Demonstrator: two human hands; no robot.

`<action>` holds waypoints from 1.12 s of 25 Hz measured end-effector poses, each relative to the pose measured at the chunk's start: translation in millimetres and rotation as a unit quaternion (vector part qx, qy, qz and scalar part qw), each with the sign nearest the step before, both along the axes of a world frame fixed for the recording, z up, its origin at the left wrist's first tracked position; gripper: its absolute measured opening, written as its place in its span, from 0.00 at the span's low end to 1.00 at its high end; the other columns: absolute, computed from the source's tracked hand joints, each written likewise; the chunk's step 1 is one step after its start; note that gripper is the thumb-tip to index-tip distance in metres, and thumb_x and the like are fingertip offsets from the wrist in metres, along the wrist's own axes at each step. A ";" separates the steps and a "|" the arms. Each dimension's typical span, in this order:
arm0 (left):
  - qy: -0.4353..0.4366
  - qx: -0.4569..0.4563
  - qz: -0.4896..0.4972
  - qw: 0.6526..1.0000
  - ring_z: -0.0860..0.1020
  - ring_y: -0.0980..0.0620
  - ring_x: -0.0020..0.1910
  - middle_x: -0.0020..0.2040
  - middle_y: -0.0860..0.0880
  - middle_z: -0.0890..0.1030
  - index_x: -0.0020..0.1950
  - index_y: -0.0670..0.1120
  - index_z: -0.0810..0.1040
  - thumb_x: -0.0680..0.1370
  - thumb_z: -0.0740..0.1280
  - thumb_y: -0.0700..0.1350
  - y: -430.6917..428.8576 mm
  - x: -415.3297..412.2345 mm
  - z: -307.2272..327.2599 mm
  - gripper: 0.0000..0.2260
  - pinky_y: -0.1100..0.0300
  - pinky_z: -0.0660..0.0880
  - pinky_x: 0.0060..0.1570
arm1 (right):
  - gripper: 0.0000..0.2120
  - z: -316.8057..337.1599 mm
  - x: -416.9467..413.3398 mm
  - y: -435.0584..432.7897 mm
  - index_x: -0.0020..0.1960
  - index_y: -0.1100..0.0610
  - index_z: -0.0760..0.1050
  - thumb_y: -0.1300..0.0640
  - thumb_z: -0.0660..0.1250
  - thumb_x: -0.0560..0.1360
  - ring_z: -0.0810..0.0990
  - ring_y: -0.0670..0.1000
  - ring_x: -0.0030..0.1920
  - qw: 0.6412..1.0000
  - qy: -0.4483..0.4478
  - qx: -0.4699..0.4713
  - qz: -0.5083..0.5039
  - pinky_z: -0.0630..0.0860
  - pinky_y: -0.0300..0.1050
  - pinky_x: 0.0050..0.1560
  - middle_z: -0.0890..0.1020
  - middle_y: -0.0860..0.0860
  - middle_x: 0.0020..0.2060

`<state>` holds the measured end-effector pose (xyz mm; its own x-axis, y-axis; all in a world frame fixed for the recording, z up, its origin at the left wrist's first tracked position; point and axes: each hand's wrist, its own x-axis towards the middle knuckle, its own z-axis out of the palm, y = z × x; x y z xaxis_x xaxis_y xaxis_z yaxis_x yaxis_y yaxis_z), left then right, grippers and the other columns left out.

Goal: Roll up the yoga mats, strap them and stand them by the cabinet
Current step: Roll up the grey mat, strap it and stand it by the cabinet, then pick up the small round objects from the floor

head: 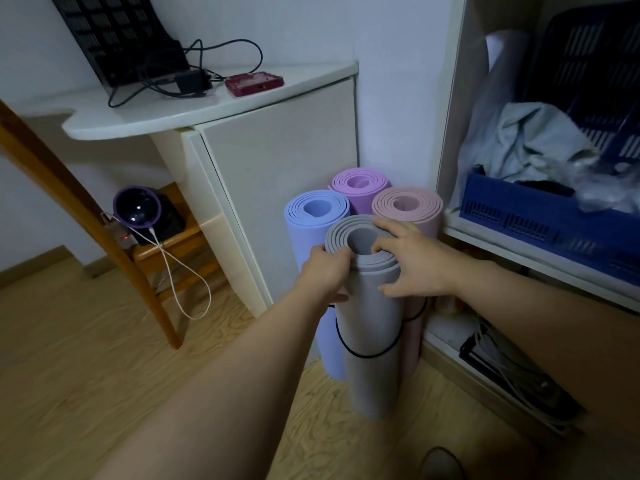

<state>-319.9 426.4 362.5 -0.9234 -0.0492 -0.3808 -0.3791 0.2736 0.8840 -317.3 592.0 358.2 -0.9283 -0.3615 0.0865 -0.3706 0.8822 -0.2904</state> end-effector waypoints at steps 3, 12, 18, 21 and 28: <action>0.035 -0.001 -0.024 0.999 0.72 0.44 0.60 0.67 0.47 0.67 0.76 0.52 0.56 0.78 0.63 0.52 -3.3 4.5 -8.9 0.28 0.47 0.79 0.49 | 0.33 -4.6 0.7 -1.4 0.73 0.49 0.63 0.45 0.70 0.71 0.47 0.53 0.76 0.999 0.003 0.044 -0.027 0.55 0.51 0.74 0.52 0.49 0.77; 0.100 -0.098 -0.104 0.985 0.68 0.47 0.68 0.73 0.47 0.66 0.78 0.50 0.53 0.81 0.60 0.51 -29.0 31.4 -5.8 0.28 0.48 0.68 0.66 | 0.37 3.4 23.7 -22.1 0.77 0.49 0.53 0.44 0.67 0.74 0.45 0.54 0.77 0.995 0.023 0.083 -0.053 0.53 0.50 0.74 0.50 0.51 0.77; 0.087 -0.147 -0.115 0.978 0.76 0.48 0.58 0.67 0.46 0.73 0.73 0.48 0.65 0.81 0.61 0.51 -77.1 79.6 22.7 0.21 0.55 0.71 0.58 | 0.21 49.1 66.1 -61.1 0.68 0.51 0.70 0.49 0.65 0.75 0.67 0.53 0.68 0.995 0.061 0.076 -0.012 0.67 0.47 0.64 0.72 0.51 0.66; 0.125 -0.180 -0.085 0.972 0.78 0.49 0.56 0.61 0.46 0.77 0.69 0.46 0.71 0.80 0.62 0.48 -109.7 117.9 38.7 0.17 0.59 0.72 0.55 | 0.16 61.9 97.7 -99.9 0.64 0.50 0.74 0.50 0.63 0.76 0.75 0.53 0.61 0.996 0.035 0.080 0.018 0.73 0.47 0.56 0.79 0.49 0.58; 0.142 -0.198 0.028 0.969 0.77 0.51 0.57 0.59 0.49 0.78 0.65 0.48 0.75 0.80 0.62 0.46 -220.1 188.4 29.4 0.14 0.54 0.74 0.59 | 0.13 41.1 138.5 -206.2 0.60 0.50 0.76 0.52 0.62 0.77 0.77 0.54 0.54 0.988 -0.031 0.100 0.113 0.70 0.43 0.45 0.81 0.50 0.51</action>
<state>-131.5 206.3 391.9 -0.9798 -0.1932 -0.0520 -0.1597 0.5988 0.7848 -178.8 385.8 399.3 -0.8233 -0.5642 -0.0625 -0.5515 0.8211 -0.1469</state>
